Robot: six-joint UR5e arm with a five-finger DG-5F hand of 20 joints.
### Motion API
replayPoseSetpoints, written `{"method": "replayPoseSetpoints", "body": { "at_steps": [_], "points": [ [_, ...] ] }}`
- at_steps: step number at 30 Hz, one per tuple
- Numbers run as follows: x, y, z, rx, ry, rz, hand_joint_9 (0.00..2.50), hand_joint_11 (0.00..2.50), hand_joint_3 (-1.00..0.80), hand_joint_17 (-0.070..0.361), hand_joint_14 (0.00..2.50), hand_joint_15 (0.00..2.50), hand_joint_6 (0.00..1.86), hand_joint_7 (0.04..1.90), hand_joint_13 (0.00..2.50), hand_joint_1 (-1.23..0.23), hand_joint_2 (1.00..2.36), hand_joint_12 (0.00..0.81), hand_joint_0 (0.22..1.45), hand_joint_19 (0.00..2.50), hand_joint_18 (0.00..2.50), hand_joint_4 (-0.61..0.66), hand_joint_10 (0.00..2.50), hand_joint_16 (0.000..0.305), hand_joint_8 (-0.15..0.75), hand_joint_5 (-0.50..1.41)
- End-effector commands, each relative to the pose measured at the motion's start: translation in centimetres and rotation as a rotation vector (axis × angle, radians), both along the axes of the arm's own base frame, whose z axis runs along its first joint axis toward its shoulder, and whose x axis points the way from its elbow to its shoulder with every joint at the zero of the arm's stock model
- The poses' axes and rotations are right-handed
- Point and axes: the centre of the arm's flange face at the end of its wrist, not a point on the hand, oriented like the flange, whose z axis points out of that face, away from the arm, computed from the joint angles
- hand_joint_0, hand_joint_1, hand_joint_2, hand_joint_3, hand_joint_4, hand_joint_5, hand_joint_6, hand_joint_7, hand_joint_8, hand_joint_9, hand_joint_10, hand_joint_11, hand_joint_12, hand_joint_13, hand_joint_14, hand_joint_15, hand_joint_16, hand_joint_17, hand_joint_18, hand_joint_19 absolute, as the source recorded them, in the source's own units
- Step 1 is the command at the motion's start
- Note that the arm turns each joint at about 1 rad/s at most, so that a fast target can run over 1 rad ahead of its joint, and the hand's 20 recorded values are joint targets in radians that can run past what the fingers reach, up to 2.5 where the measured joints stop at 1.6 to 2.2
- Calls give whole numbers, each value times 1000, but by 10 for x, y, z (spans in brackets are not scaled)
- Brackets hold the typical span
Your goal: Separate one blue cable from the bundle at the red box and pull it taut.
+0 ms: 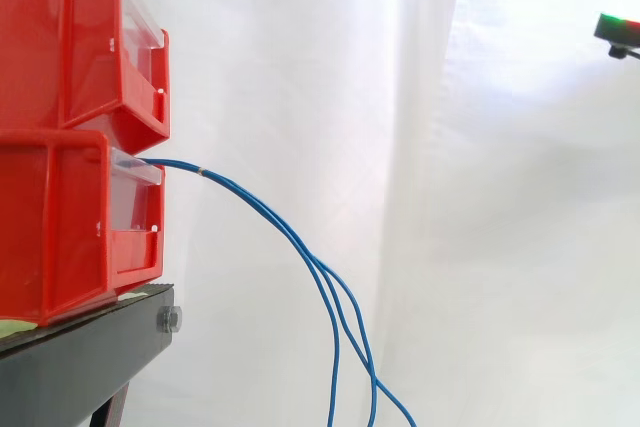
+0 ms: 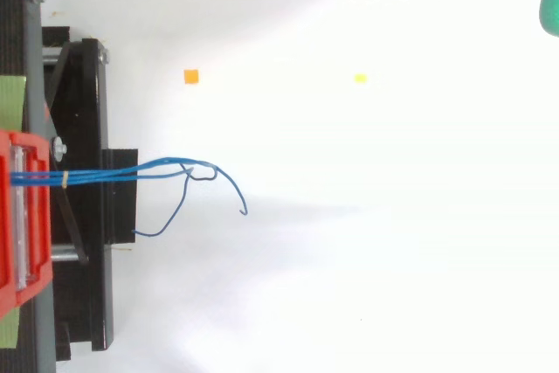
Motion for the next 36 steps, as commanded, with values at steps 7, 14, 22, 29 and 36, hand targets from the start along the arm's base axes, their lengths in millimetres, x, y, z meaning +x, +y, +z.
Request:
{"method": "replayPoseSetpoints", "body": {
  "at_steps": [7, 14, 22, 29, 36],
  "points": [
    [11, 6, -14, -74, 31, 5, 718, 455, -500, 133, 14, 393, 502, 792, 767, -623, 1000, 445, 494, 631, 754, 268, 12, 59, 369, -196],
    [45, 9, -50, -80, -3, -5, 750, 473, -500, 133, 15, 439, 502, 793, 834, -622, 1000, 445, 499, 668, 830, 283, 12, 59, 385, -194],
    [70, 17, -80, -112, -7, -59, 767, 508, -500, 126, 17, 500, 502, 803, 883, -639, 1001, 432, 515, 717, 889, 288, 12, 56, 373, -186],
    [83, 26, -79, -201, -58, -124, 716, 502, -497, 125, 17, 504, 503, 805, 860, -642, 1000, 426, 514, 697, 854, 274, 12, 55, 372, -191],
    [97, 35, -87, -269, -92, -194, 714, 503, -492, 123, 17, 506, 502, 801, 843, -633, 1000, 423, 514, 691, 828, 279, 12, 55, 374, -191]
  ]
}}
